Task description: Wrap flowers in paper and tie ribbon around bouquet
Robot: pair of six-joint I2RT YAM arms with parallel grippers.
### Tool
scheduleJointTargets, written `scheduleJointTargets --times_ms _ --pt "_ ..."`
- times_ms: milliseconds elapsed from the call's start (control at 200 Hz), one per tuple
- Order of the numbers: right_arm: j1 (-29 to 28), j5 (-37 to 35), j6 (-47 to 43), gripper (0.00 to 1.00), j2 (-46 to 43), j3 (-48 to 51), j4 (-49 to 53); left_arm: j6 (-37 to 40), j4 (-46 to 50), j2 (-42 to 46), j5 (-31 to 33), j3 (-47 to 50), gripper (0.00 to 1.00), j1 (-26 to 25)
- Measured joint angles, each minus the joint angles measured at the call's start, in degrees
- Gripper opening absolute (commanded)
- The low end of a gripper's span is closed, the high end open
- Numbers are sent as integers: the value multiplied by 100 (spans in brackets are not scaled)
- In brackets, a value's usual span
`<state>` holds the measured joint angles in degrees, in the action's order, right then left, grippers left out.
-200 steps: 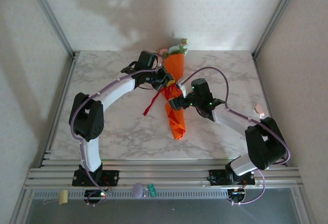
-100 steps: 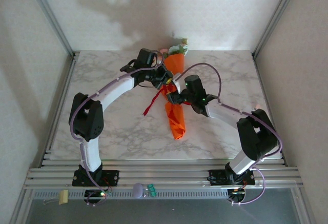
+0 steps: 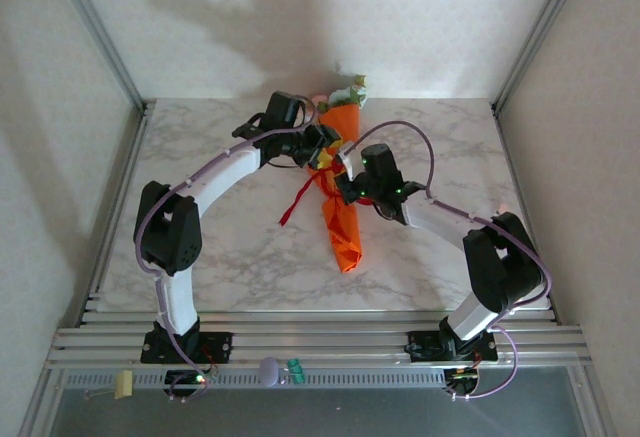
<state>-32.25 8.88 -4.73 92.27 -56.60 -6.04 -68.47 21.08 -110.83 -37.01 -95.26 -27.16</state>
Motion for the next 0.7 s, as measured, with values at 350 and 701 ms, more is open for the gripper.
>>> scheduleJointTargets --times_ms 350,701 --pt "535 656 553 0 -20 2 7 -2299 -883 787 1137 1652 59 -101" --pt "549 944 723 0 -155 2 26 -4533 -1871 330 1731 1696 59 -452"
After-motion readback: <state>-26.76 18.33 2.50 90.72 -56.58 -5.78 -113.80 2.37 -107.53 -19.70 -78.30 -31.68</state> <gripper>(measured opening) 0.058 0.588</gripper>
